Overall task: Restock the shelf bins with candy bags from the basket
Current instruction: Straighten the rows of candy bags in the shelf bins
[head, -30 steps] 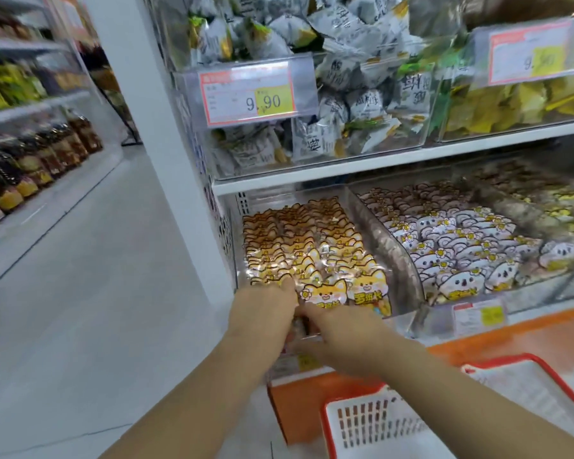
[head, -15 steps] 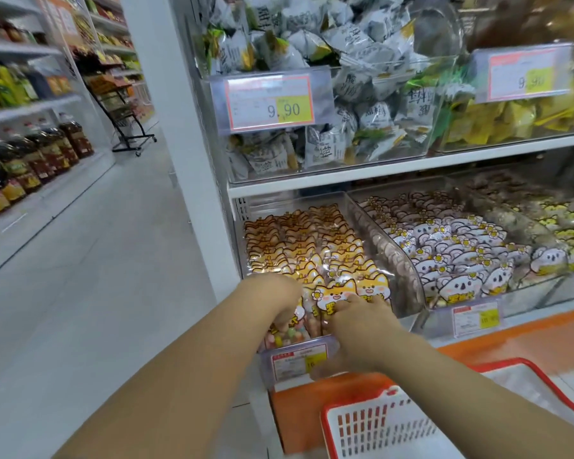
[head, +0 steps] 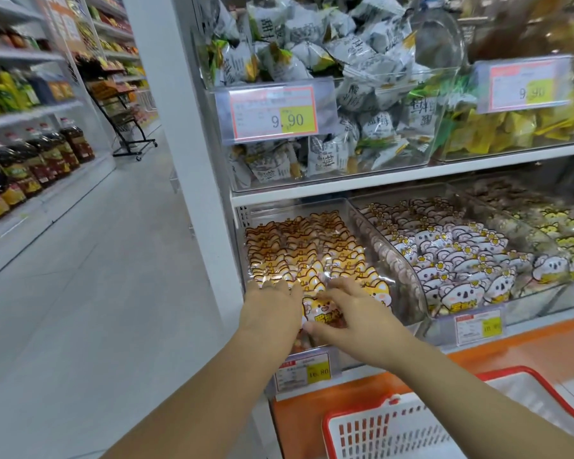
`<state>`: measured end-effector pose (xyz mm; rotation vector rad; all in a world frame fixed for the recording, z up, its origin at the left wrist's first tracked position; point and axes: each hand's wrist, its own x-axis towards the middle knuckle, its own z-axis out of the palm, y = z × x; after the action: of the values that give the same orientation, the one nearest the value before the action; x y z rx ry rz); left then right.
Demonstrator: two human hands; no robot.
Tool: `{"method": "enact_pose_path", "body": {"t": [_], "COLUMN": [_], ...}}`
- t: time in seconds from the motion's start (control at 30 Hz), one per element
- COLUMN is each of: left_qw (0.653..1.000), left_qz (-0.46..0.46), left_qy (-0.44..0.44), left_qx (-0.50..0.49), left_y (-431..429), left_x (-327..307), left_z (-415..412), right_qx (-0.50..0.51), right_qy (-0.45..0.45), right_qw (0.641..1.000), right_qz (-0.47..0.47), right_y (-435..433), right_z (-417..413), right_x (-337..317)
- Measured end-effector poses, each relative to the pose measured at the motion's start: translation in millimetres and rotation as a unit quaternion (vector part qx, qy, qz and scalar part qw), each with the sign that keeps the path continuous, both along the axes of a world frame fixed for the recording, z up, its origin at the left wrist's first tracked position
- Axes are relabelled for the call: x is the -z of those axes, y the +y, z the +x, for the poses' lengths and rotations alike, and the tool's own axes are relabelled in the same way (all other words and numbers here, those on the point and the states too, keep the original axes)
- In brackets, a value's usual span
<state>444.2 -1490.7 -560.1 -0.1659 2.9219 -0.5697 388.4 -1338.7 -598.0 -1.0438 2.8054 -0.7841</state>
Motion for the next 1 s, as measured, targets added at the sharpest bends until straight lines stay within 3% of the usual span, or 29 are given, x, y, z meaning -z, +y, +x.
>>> {"method": "enact_pose_path", "body": {"t": [0.07, 0.13, 0.23, 0.33, 0.43, 0.5, 0.63, 0.77, 1.0], "left_qw": [1.000, 0.999, 1.000, 0.999, 0.997, 0.998, 0.995, 0.995, 0.991], "left_qz": [-0.004, -0.018, -0.006, 0.044, 0.060, 0.036, 0.005, -0.021, -0.014], "left_qy": [-0.012, -0.028, -0.016, 0.014, 0.004, -0.016, -0.067, -0.069, -0.090], "left_qx": [0.000, -0.003, -0.004, -0.021, -0.046, -0.052, -0.069, -0.067, -0.096], "left_y": [2, 4, 6, 6, 7, 4, -1, -3, 1], "left_x": [3, 6, 5, 3, 9, 14, 18, 26, 17], "left_z": [2, 7, 8, 4, 1, -5, -21, -23, -26], "right_qx": [-0.035, -0.057, -0.079, -0.018, -0.073, -0.103, -0.036, 0.033, -0.035], "right_qy": [0.003, -0.052, -0.126, -0.017, 0.076, 0.089, 0.165, 0.207, 0.205], "right_qw": [0.997, 0.992, 0.988, 0.999, 0.994, 0.986, 0.975, 0.958, 0.969], "right_qz": [0.066, 0.098, 0.039, -0.032, 0.032, 0.095, 0.143, 0.194, 0.135], "right_y": [-5, 0, 15, 10, -24, -46, -56, -53, -52], "right_z": [-2, -4, -16, -38, -59, -66, -72, -78, -74], "right_x": [4, -1, -20, -35, -27, -15, -10, -4, -7]}}
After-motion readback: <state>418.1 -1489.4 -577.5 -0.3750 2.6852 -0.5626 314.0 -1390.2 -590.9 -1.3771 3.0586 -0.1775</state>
